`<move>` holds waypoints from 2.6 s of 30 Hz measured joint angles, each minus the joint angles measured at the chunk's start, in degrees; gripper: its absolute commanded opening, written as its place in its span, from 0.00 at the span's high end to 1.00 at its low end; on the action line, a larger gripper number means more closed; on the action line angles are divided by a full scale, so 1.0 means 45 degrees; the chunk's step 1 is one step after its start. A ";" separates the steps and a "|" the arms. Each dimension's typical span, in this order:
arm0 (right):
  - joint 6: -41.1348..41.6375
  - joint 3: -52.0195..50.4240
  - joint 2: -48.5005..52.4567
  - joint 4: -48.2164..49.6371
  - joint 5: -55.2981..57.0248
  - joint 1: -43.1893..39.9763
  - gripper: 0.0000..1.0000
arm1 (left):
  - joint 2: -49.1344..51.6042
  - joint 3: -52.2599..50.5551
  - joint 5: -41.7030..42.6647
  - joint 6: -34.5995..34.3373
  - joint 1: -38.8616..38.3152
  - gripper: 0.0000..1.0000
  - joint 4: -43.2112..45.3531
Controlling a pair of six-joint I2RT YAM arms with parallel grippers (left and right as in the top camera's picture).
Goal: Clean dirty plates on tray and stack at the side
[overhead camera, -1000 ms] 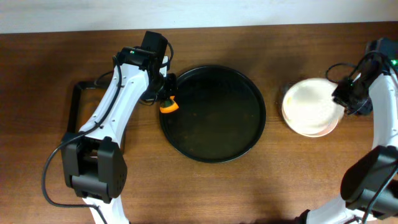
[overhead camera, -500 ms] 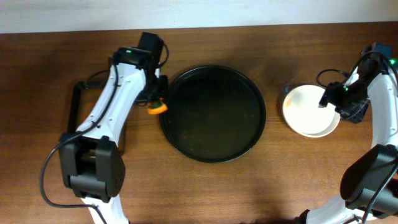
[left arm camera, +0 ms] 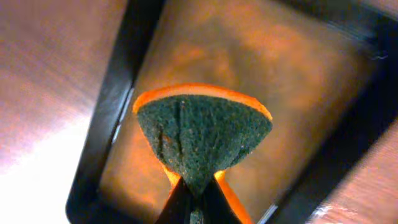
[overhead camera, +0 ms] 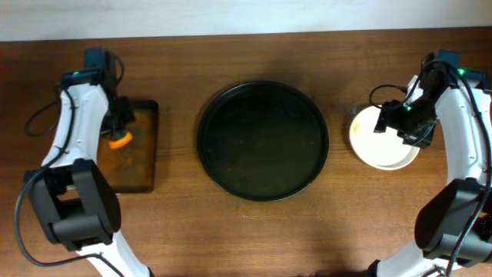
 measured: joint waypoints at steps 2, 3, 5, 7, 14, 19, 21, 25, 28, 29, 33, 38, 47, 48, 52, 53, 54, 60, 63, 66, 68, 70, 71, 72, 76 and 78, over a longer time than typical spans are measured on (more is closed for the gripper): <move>-0.0010 0.0000 0.0000 -0.0005 0.0000 0.0000 0.26 | 0.0010 -0.0204 -0.0044 0.0107 0.0321 0.43 0.0010; -0.0010 0.0000 0.0000 0.0000 0.0000 0.0000 0.26 | 0.0010 -0.0219 -0.0053 0.0073 0.0437 0.33 0.0010; -0.0044 0.0000 0.0000 -0.0005 0.0000 0.0000 0.26 | 0.0010 -0.0219 -0.0058 0.0223 0.0539 0.28 0.0078; -0.0044 0.0000 0.0000 -0.0005 -0.0005 0.0000 0.25 | 0.0010 -0.0223 -0.0053 0.0364 0.0559 0.27 0.0141; -0.0918 0.0000 0.0000 0.0049 -0.0806 0.0024 0.01 | 0.0005 -0.0223 0.1117 0.0899 0.0549 0.27 0.0024; -0.1928 0.0000 0.0000 0.0597 -0.2103 0.0899 0.01 | -0.0680 -0.0223 0.3706 0.2103 0.0238 0.01 0.0549; -0.2254 0.0000 0.0000 0.0641 -0.2273 0.1846 0.01 | -0.1311 -0.0209 0.4129 0.2565 -0.0277 0.01 0.0262; -0.2191 0.0000 -0.0015 0.0442 -0.2181 0.2982 0.01 | -0.1647 -0.0185 0.4357 0.2652 -0.0865 0.01 -0.2118; -0.2118 0.0000 -0.0097 0.0146 -0.2113 0.3089 0.01 | -0.1715 -0.0369 0.4488 0.2652 -0.0821 0.01 -0.3643; -0.2089 0.0000 -0.0199 0.0087 -0.2021 0.3079 0.01 | -0.1763 -0.0495 0.4541 0.2652 -0.0816 0.01 -0.3750; -0.2001 -0.0209 -0.1496 0.0180 -0.1734 0.3065 0.01 | -0.2987 -0.2191 0.4648 0.2657 -0.0806 0.00 -0.3060; -0.1943 -0.2448 -0.5576 0.1996 -0.1559 0.3065 0.01 | -0.6883 -0.5076 0.4639 0.2662 -0.0806 0.01 -0.0559; -0.1948 -0.6421 -1.2060 0.2535 -0.1224 0.3065 0.01 | -1.5620 -0.9889 0.4687 0.2667 -0.0806 0.01 0.2302; -0.1938 -0.6465 -1.2361 0.2399 -0.1214 0.3065 0.01 | -1.6291 -1.0088 0.4682 0.2667 -0.0806 0.01 0.2312; -0.1948 -0.6484 -1.3381 0.2195 -0.1132 0.3065 0.01 | -1.8229 -1.0273 0.4687 0.2667 -0.0806 0.01 0.2331; -0.1938 -0.6484 -1.3415 0.2191 -0.1132 0.3065 0.01 | -1.8510 -1.0273 0.4687 0.2667 -0.0806 0.01 0.2331; -0.1943 -0.6484 -1.3425 0.2191 -0.1132 0.3065 0.01 | -1.8724 -1.0273 0.4682 0.2667 -0.0806 0.01 0.2331; -0.1948 -0.6484 -1.3274 0.2191 -0.1127 0.3065 0.01 | -1.9016 -1.0282 0.4682 0.2667 -0.0806 0.01 0.2273; -0.1938 -0.6484 -1.3168 0.2191 -0.1127 0.3065 0.01 | -1.9016 -1.0287 0.4682 0.2667 -0.0806 0.01 0.2273; -0.1943 -0.6484 -1.3022 0.2191 -0.1127 0.3065 0.01 | -1.9016 -1.0297 0.4682 0.2667 -0.0806 0.01 0.2273; -0.1987 -0.6513 -1.3022 0.2205 -0.1112 0.3065 0.01 | -1.9016 -1.0297 0.4682 0.2667 -0.0806 0.01 0.2273; -0.2011 -0.6815 -1.3333 0.2701 -0.1073 0.3075 0.01 | -1.9016 -1.0297 0.4682 0.2667 -0.0806 0.01 0.2273; -0.2040 -0.7125 -1.3673 0.3347 -0.1064 0.3104 0.01 | -1.9016 -1.0297 0.4682 0.2667 -0.0806 0.01 0.2273; -0.2059 -0.7650 -1.4265 0.4352 -0.1039 0.3191 0.01 | -1.9016 -1.0297 0.4682 0.2667 -0.0806 0.01 0.2273; -0.2142 -1.0205 -1.7136 0.7771 -0.1035 0.3429 0.01 | -1.9016 -1.0341 0.4682 0.2667 -0.0806 0.01 0.2278; -0.2171 -1.1944 -1.8875 0.9617 -0.1035 0.3449 0.01 | -1.9016 -1.0355 0.4687 0.2667 -0.0806 0.01 0.2254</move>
